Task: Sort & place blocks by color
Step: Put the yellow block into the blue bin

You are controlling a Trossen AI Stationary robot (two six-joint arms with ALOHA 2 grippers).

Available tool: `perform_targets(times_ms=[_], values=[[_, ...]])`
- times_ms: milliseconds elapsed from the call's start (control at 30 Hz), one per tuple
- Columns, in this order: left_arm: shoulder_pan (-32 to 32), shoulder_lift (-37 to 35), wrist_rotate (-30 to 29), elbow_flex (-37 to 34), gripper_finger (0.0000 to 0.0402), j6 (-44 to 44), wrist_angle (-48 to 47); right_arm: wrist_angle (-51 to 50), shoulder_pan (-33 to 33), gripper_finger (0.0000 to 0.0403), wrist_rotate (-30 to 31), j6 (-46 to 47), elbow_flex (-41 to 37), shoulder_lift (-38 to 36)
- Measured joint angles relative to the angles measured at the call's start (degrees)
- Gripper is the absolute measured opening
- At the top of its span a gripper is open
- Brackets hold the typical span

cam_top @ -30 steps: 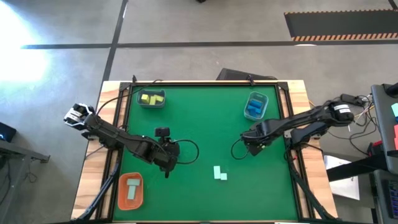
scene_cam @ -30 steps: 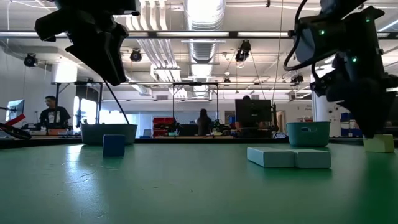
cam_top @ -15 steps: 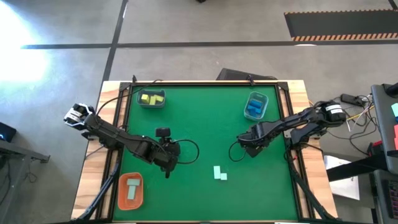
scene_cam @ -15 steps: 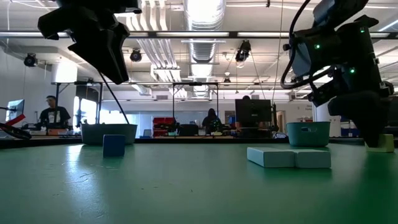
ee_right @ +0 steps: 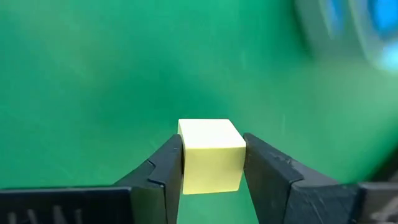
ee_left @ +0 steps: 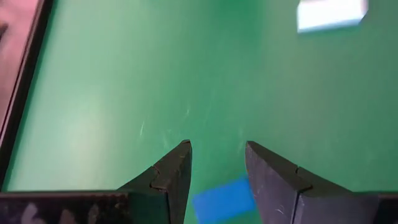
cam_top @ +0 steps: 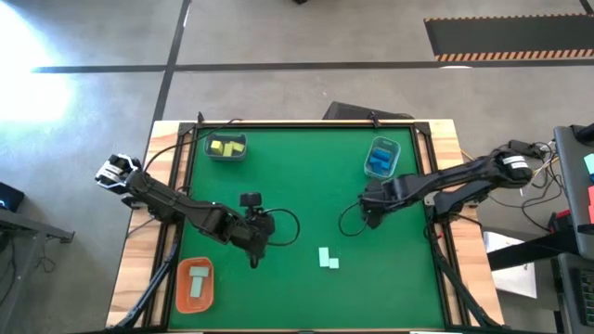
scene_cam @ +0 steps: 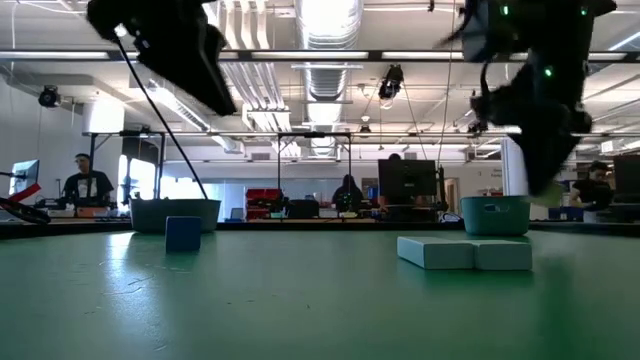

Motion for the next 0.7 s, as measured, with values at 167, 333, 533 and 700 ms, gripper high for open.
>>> perform_targets(times_ms=[167,333,533,700], values=[[0.9,0.0,0.0,-0.1,0.0134,5.3,10.9,13.6,0.1,0.0126,7.3,-9.5,0.1,-6.7],[1.7,0.0,-0.1,-0.9,0.0134,12.7,22.4,35.1,0.7,0.0126,8.5,-21.8,-3.1,-11.9],[2.3,0.0,-0.5,-1.1,0.0134,21.3,33.4,58.9,0.7,0.0126,0.9,-29.9,-8.8,-14.2],[2.4,0.0,-1.3,-1.2,0.0147,28.7,39.3,77.7,0.7,0.0126,-7.3,-30.1,-14.6,-13.8]])
